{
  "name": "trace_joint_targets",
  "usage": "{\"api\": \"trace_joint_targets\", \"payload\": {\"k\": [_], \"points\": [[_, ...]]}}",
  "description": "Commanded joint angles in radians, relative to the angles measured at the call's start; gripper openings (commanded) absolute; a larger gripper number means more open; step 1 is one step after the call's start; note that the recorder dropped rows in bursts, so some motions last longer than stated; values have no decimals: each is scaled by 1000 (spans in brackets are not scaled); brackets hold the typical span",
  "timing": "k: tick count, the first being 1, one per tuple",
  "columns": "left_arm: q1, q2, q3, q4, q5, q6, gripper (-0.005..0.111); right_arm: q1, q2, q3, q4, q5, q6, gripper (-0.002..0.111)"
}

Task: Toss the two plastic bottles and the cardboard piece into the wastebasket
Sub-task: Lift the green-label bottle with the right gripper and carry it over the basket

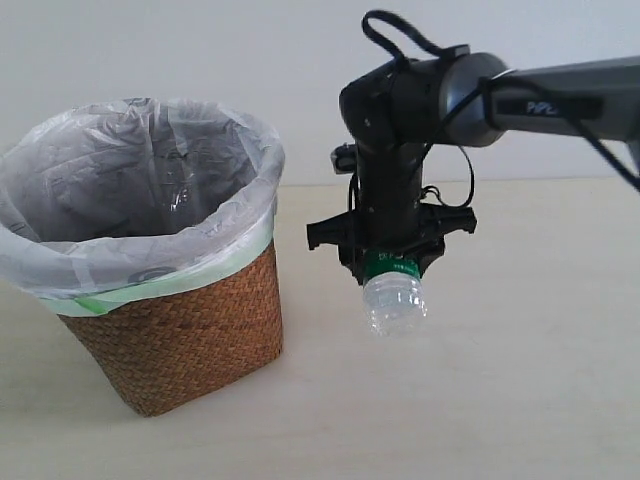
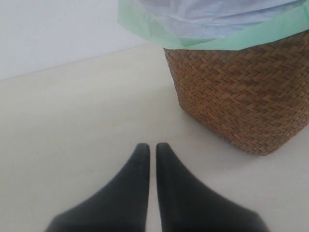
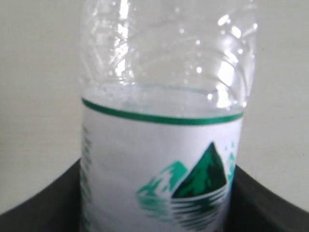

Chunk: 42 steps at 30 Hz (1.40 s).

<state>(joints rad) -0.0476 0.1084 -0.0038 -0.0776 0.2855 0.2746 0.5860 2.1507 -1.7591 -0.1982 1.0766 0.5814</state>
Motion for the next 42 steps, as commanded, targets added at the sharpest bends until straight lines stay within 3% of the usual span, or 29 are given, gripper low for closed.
{"api": "trace_joint_targets", "payload": {"k": [1, 8, 15, 23, 31, 34, 37, 38, 39, 41, 42], "points": [[3, -2, 4, -8, -8, -9, 4, -9, -115, 123, -12, -95, -15, 1], [3, -2, 4, -8, -8, -9, 4, -43, -273, 390, -48, -219, -26, 1], [3, -2, 4, -8, -8, -9, 4, -171, -432, 653, -20, -334, -88, 1], [3, -2, 4, -8, -6, -9, 4, -345, -633, 724, -54, -254, -166, 1], [3, -2, 4, -8, -8, -9, 4, -545, -694, 724, -260, -104, -136, 1], [3, -2, 4, -8, -8, -9, 4, -544, -653, 724, -234, -151, -122, 1], [3, -2, 4, -8, -8, -9, 4, -490, -593, 716, 50, -351, -248, 1], [3, -2, 4, -8, -8, -9, 4, -422, -583, 671, 243, -429, -367, 3], [3, -2, 4, -8, -8, -9, 4, -342, -583, 588, 455, -460, -496, 9], [3, -2, 4, -8, -8, -9, 4, -163, -576, 344, 780, -490, -705, 33], [3, -2, 4, -8, -8, -9, 4, -78, -559, 190, 806, -541, -672, 55]]}}
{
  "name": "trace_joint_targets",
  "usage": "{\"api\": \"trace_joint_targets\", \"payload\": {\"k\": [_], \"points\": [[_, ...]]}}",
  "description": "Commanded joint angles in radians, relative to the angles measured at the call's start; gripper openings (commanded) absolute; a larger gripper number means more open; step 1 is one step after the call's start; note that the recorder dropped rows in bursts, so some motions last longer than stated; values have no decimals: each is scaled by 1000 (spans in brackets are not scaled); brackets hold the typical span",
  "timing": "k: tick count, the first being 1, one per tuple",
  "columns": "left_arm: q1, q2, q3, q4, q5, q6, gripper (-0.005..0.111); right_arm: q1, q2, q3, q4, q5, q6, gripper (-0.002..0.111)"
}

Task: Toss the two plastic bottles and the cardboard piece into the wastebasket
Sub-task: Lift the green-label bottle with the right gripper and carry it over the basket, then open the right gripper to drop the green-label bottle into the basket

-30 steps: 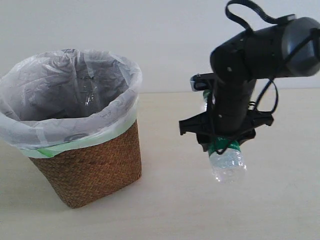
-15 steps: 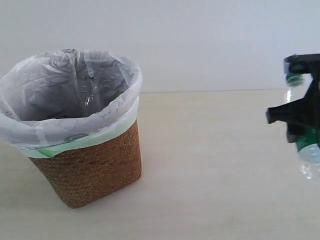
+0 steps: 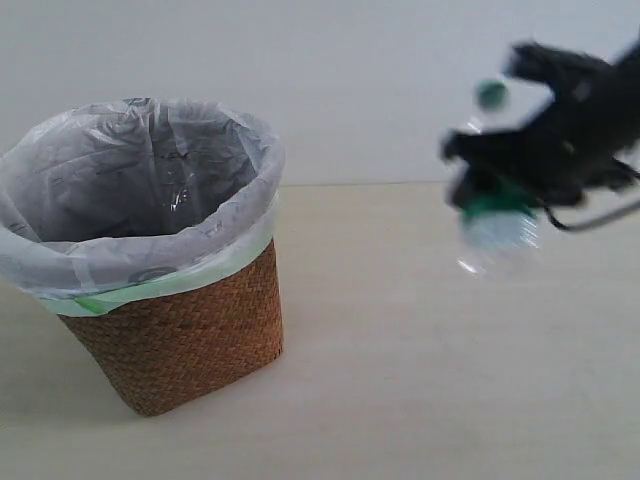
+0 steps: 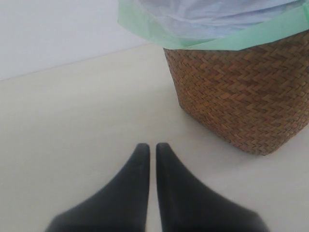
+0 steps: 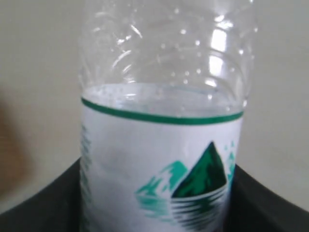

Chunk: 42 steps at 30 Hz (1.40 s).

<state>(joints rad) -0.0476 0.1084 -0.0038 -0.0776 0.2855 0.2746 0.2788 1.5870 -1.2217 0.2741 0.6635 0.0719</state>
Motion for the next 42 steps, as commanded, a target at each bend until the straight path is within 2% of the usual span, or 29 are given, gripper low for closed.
{"api": "trace_joint_targets", "payload": {"k": [1, 2, 5, 7, 10, 13, 16, 18, 20, 23, 27, 29, 30, 38, 42], "points": [[3, -2, 4, -8, -8, -9, 4, 276, 27, -460, 331, -146, -126, 70], [3, -2, 4, -8, -8, -9, 4, 308, 67, -595, 329, -110, -72, 71], [3, -2, 4, -8, -8, -9, 4, 321, 137, -747, 315, 7, -38, 62], [3, -2, 4, -8, -8, -9, 4, 321, 163, -772, 253, 72, 4, 64], [3, -2, 4, -8, -8, -9, 4, 311, 178, -772, -72, 202, 194, 65], [3, -2, 4, -8, -8, -9, 4, 307, 180, -772, -324, 345, 275, 65], [3, -2, 4, -8, -8, -9, 4, 307, 176, -772, -400, 395, 297, 62], [3, -2, 4, -8, -8, -9, 4, 299, 170, -772, -500, 442, 337, 52], [3, -2, 4, -8, -8, -9, 4, 294, 168, -772, -626, 545, 364, 30], [3, -2, 4, -8, -8, -9, 4, 295, 168, -747, -741, 558, 338, 0], [3, -2, 4, -8, -8, -9, 4, 288, 115, -619, -748, 558, 351, 1], [3, -2, 4, -8, -8, -9, 4, 288, 51, -458, -748, 469, 394, 1], [3, -2, 4, -8, -8, -9, 4, 288, -3, -328, -748, 354, 446, 1], [3, -2, 4, -8, -8, -9, 4, 288, -345, 297, -752, -389, 608, 1], [3, -2, 4, -8, -8, -9, 4, 288, -494, 473, -752, -519, 658, 1]]}}
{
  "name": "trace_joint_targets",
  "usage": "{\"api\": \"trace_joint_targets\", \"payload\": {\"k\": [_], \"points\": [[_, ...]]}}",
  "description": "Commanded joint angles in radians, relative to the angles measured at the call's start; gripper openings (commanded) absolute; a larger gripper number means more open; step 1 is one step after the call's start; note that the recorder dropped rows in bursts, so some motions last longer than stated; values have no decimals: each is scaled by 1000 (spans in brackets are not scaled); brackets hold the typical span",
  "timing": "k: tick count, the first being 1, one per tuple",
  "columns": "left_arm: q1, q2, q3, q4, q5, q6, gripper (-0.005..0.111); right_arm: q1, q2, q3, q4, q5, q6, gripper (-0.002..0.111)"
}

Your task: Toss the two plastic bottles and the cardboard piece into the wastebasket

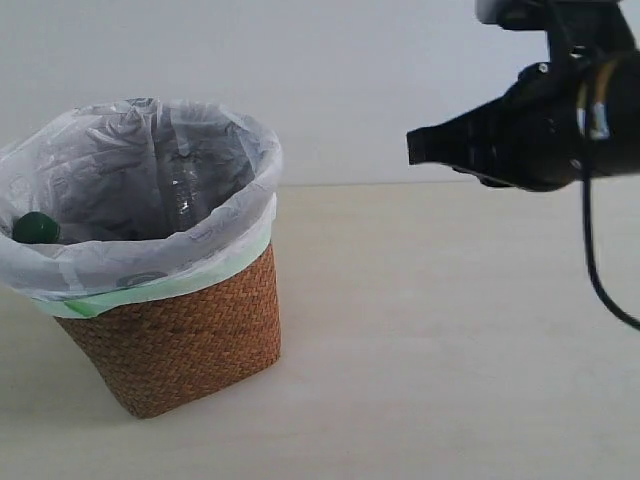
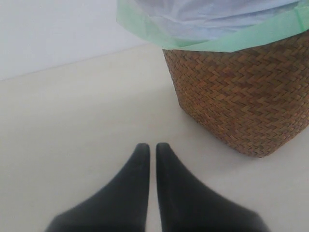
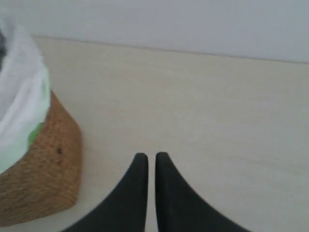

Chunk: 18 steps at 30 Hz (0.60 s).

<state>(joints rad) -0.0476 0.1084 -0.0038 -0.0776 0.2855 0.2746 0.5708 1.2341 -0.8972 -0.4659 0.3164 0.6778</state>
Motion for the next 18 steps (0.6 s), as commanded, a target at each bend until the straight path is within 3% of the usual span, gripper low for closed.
{"api": "trace_joint_targets", "payload": {"k": [1, 7, 18], "points": [[3, -2, 4, -8, -8, -9, 4, -3, -206, 214, -12, -172, 56, 1], [3, -2, 4, -8, -8, -9, 4, -3, -360, 366, -8, -165, 77, 1], [3, -2, 4, -8, -8, -9, 4, -3, -425, 379, -8, -163, 73, 1]]}}
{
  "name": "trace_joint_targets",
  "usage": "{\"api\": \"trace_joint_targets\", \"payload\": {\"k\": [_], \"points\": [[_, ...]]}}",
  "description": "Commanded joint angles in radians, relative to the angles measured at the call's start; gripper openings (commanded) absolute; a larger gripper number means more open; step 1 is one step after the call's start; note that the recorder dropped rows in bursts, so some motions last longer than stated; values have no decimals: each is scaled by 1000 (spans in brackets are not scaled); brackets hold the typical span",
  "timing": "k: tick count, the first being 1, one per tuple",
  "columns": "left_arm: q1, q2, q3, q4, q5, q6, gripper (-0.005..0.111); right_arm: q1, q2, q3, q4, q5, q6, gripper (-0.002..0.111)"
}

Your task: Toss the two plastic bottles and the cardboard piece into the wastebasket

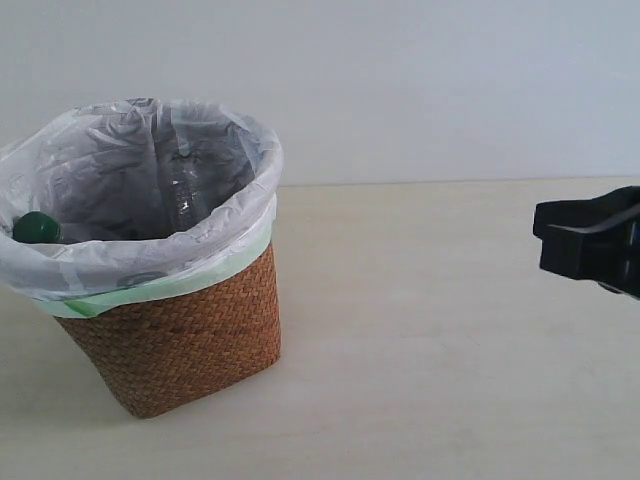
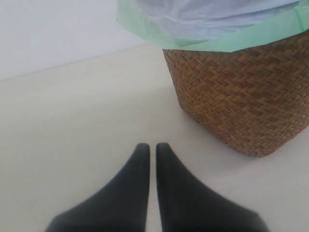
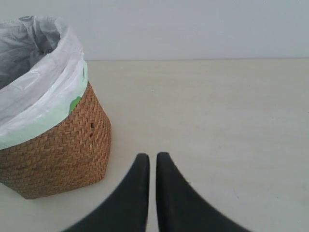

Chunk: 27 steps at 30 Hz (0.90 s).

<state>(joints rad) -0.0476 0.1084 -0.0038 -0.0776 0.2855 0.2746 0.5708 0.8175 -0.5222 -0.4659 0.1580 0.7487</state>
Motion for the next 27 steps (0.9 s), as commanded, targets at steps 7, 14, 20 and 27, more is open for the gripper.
{"api": "trace_joint_targets", "payload": {"k": [7, 14, 20, 27], "points": [[3, -2, 4, -8, -8, -9, 4, -3, -8, 4, -8, -5, 4, 1], [3, -2, 4, -8, -8, -9, 4, -6, -36, 4, -8, -5, 4, 1], [3, -2, 4, -8, -8, -9, 4, -84, -237, 4, -7, 29, 5, 1], [3, -2, 4, -8, -8, -9, 4, -248, -525, 164, 44, -117, 31, 1]]}}
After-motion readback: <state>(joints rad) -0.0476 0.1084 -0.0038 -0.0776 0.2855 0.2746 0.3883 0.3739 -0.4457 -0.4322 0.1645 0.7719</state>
